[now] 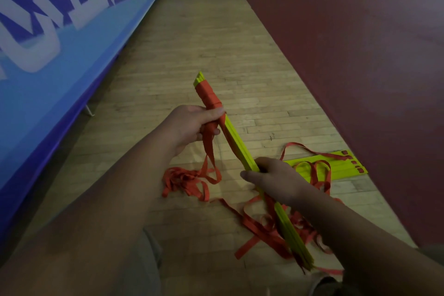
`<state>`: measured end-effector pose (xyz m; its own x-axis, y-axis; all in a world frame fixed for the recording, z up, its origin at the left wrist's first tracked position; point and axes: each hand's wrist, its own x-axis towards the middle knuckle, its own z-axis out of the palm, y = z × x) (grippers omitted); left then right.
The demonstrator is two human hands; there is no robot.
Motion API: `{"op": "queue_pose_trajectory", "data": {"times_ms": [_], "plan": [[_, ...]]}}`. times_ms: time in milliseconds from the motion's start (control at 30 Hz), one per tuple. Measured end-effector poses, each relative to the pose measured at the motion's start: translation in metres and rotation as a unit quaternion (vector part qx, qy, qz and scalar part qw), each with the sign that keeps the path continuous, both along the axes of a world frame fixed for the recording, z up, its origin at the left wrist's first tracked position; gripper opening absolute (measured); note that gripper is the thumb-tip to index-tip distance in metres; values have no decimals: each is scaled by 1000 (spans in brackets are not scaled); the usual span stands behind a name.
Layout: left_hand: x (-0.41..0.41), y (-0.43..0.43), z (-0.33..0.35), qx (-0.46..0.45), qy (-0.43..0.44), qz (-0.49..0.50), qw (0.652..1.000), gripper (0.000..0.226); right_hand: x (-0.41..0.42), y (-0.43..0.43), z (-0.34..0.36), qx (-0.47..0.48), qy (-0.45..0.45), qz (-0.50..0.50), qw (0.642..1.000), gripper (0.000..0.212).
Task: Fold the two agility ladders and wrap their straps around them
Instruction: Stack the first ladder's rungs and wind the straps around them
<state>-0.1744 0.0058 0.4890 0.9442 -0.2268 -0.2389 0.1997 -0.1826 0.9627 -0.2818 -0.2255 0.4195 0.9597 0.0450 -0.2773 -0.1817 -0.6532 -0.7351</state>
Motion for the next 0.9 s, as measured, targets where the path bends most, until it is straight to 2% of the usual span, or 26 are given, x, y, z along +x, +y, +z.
{"op": "queue_pose_trajectory", "data": {"times_ms": [133,200,433,700,900], "plan": [[7,9,1,-68,10,-7,998,18,2,-6,8,135,42,-18,990,16],[8,13,3,-78,-1,-9,997,20,4,-10,9,163,51,-9,985,14],[6,13,-1,-45,-8,-21,999,29,3,-11,13,136,34,17,990,19],[2,18,-12,106,-4,-33,994,38,-1,-10,6,31,8,-17,999,26],[-8,11,-10,112,-12,-2,994,35,-2,-3,0,-25,-16,-27,999,40]]}}
